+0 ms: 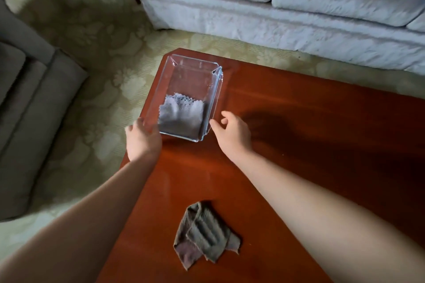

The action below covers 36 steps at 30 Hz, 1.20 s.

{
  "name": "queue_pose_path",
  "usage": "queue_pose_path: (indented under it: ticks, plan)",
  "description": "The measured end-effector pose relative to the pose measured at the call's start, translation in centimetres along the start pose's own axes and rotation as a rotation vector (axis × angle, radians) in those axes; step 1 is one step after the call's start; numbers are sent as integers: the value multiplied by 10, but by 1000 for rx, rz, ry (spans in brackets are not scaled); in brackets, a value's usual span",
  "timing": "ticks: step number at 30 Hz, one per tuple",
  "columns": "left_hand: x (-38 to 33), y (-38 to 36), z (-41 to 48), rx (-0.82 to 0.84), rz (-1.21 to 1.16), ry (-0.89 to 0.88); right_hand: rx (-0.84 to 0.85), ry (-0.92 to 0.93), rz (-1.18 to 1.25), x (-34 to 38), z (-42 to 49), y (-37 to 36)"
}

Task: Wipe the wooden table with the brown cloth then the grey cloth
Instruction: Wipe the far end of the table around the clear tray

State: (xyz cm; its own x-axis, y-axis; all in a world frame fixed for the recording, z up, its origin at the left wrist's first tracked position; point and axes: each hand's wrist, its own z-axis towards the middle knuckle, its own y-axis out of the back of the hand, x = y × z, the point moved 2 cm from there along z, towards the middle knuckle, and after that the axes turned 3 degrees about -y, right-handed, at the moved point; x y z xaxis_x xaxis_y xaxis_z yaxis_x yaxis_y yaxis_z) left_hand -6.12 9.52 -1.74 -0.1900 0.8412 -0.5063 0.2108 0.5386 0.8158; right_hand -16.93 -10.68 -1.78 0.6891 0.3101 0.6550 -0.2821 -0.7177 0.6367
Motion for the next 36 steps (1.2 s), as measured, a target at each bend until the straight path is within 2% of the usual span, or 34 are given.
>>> queue_pose_path:
  ticks: [8, 14, 19, 27, 32, 36]
  plan:
    - [2, -4, 53, 43, -13, -64, -7, -159, 19, 23, 42, -36]
    - [-8, -6, 50, 100, 27, -160, 4, -175, -54, 11, 45, -18]
    - [-47, -32, -2, 198, 48, -290, -45, -194, -40, -37, 21, 45]
    - [-98, -115, -115, 437, 70, -355, -119, -351, -64, -154, -28, 142]
    - [-105, -148, -156, 500, 66, -398, -132, -379, -71, -209, -42, 165]
    - [-101, -138, -157, 490, 36, -450, -216, -308, -148, -214, -51, 166]
